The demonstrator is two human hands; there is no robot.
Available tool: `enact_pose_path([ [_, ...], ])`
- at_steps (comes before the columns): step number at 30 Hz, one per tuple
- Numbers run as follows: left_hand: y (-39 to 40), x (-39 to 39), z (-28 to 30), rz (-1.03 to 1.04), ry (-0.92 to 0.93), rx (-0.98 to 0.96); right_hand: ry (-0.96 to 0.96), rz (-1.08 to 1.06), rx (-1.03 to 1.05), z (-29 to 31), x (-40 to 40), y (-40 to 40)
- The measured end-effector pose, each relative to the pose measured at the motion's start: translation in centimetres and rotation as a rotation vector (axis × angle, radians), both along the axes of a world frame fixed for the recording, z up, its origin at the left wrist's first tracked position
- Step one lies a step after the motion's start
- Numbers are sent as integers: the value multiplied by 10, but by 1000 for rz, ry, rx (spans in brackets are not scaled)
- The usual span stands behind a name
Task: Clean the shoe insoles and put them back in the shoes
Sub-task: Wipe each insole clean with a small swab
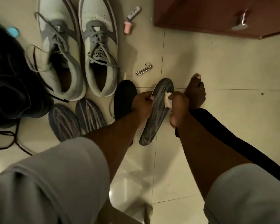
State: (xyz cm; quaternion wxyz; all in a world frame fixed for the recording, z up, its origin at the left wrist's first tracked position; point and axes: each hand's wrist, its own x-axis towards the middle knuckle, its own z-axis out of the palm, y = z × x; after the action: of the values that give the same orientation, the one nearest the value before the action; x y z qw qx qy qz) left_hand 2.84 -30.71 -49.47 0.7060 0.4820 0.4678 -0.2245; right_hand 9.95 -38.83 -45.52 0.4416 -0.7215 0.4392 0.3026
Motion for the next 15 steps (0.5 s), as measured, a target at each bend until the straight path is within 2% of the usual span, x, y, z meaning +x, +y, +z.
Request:
enact_pose_path([
  [3, 29, -16, 48, 145, -98, -116, 39, -52, 222, 32, -12, 13],
  [6, 84, -34, 136, 275, -163, -163, 7, -84, 531, 103, -32, 56],
  [8, 116, -49, 192, 349, -252, -198, -19, -34, 650, 151, -49, 90],
  [11, 158, -80, 288, 493, -397, -337, -92, 60, 761, 241, -88, 136],
  [15, 177, -138, 393, 343, -446, -393, -282, 206, 763, 335, -144, 169],
])
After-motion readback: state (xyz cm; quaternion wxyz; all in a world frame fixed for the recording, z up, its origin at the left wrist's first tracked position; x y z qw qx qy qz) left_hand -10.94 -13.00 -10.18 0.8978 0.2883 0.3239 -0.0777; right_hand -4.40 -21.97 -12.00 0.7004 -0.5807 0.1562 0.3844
